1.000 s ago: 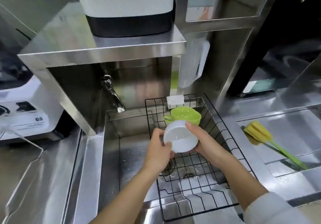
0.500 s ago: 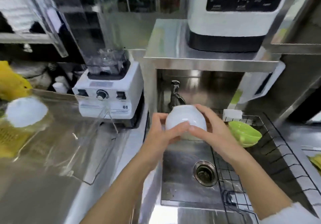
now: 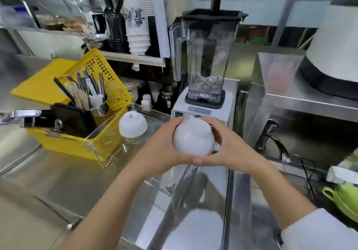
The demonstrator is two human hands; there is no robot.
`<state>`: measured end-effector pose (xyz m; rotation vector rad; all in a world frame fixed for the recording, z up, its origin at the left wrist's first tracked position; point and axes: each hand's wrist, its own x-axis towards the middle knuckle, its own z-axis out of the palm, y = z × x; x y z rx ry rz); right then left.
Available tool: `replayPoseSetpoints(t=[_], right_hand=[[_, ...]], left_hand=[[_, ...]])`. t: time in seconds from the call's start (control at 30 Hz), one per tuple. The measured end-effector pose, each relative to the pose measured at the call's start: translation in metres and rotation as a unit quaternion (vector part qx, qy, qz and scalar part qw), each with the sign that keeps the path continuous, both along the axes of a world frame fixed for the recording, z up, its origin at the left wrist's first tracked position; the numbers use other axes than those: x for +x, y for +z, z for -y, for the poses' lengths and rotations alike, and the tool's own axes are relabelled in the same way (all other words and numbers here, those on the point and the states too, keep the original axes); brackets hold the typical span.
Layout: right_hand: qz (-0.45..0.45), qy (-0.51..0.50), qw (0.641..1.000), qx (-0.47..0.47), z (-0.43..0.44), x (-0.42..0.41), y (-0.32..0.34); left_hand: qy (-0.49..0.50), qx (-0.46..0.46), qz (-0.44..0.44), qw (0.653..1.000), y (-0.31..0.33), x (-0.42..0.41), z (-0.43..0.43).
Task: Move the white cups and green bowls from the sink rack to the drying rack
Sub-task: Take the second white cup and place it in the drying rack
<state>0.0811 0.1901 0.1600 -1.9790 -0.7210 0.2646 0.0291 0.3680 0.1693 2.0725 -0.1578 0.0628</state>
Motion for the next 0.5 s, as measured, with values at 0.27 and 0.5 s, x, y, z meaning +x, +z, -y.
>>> replayPoseSetpoints(t=[0.27, 0.5], right_hand=[[0.055, 0.043, 0.988, -0.134, -0.07, 0.038, -0.021], [0.04, 0.034, 0.988, -0.148, -0.084, 0.056, -0.03]], left_hand=[[0.018, 0.107, -0.039, 0.993, -0.034, 0.032, -0.059], [0.033, 0.149, -0.056, 0.987, -0.049, 0.055, -0.072]])
